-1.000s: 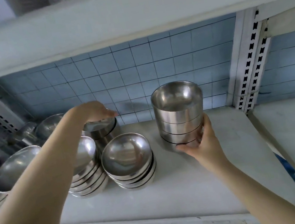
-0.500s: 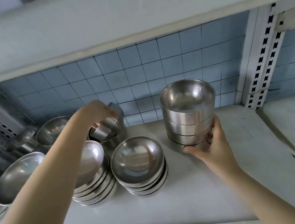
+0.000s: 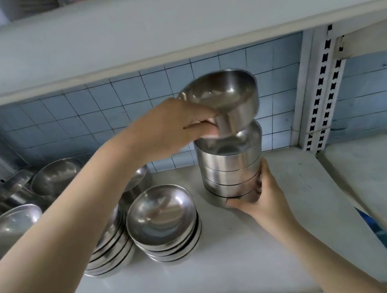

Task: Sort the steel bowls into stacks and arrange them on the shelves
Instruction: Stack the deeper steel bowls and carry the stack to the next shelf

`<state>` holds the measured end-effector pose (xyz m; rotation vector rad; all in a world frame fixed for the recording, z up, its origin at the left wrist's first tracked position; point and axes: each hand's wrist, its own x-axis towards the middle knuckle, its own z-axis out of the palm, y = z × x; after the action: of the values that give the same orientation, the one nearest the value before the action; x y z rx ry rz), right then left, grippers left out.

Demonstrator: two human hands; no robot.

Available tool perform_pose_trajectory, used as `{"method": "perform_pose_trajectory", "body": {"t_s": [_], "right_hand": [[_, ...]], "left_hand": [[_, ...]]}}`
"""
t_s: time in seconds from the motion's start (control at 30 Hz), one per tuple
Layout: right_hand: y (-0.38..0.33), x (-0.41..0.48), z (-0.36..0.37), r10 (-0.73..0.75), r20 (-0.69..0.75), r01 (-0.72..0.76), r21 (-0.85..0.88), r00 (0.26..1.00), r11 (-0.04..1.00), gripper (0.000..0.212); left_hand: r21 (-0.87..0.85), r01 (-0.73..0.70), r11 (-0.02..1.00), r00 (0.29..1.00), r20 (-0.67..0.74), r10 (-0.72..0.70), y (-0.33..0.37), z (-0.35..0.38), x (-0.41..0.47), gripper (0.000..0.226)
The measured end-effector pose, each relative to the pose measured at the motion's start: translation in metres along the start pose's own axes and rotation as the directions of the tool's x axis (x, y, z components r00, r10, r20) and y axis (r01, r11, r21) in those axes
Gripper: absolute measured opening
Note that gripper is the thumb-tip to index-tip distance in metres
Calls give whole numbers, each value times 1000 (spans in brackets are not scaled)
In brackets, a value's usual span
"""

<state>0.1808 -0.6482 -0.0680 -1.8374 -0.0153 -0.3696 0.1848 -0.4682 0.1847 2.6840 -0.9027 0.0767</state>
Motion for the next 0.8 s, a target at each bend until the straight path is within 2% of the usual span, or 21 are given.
{"method": "perform_pose_trajectory", "body": {"t_s": [0.17,0.4,0.47,0.57,0.63,0.7,0.8], "right_hand": [[2,1,-2,6,19,-6,-9,1000,1000,121],[4,1,-1,-8,19,8,-15,1000,1000,125],[4,0,-1,-14,15,14,-15,1000,1000,125],[4,2,0,-13,12,13,-5,1000,1000,124],[5,5,-2,-10,5,10,5,1000,1000,123],[7,11,-8,-14,-3,14,10,1000,1000,124],[10,24,-28,-22,-5,22,22,1000,1000,125]], "left_hand": [[88,-50,995,986,165,35,-2,26,16,17],[104,-92,990,972,226,67,-11,26,17,27],[76,-82,994,974,217,64,-10,26,16,25],[-2,16,1000,990,140,-16,-10,24,11,63],[-12,64,998,997,45,-63,-16,24,9,75],[-9,111,994,994,-17,-112,-22,24,8,75],[-21,168,986,986,5,-168,-28,31,6,69]]}}
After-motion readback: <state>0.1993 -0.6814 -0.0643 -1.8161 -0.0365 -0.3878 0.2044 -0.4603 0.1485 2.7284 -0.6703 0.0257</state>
